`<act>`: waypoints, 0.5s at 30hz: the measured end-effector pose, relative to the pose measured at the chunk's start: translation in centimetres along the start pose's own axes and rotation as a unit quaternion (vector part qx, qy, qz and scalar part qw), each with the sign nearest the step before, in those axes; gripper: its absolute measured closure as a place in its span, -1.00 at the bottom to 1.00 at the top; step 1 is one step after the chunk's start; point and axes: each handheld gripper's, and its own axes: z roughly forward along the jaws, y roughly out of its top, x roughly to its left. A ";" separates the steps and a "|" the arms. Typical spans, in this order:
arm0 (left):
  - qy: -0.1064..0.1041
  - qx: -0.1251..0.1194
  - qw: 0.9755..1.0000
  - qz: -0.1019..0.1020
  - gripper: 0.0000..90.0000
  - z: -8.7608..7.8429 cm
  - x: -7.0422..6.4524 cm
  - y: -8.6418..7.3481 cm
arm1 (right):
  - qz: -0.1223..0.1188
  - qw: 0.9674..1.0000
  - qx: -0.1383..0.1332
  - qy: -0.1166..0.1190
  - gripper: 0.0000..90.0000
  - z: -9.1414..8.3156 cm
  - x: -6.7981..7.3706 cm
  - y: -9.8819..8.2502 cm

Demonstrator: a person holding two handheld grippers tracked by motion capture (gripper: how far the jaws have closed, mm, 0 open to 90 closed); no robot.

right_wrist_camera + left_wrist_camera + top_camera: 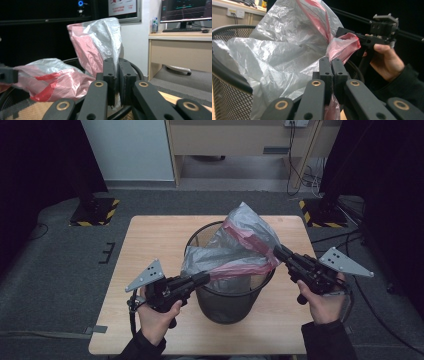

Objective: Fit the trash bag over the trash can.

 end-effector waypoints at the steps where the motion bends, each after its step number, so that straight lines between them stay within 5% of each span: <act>1: 0.000 -0.001 1.000 0.000 0.97 0.0 0.0 0.0 | 0.006 1.000 -0.002 -0.001 0.89 0.0 -0.1 0.0; 15: 0.006 -0.021 1.000 -0.013 0.97 -0.7 0.6 0.6 | 0.016 1.000 -0.020 -0.008 0.92 -0.3 -0.3 0.1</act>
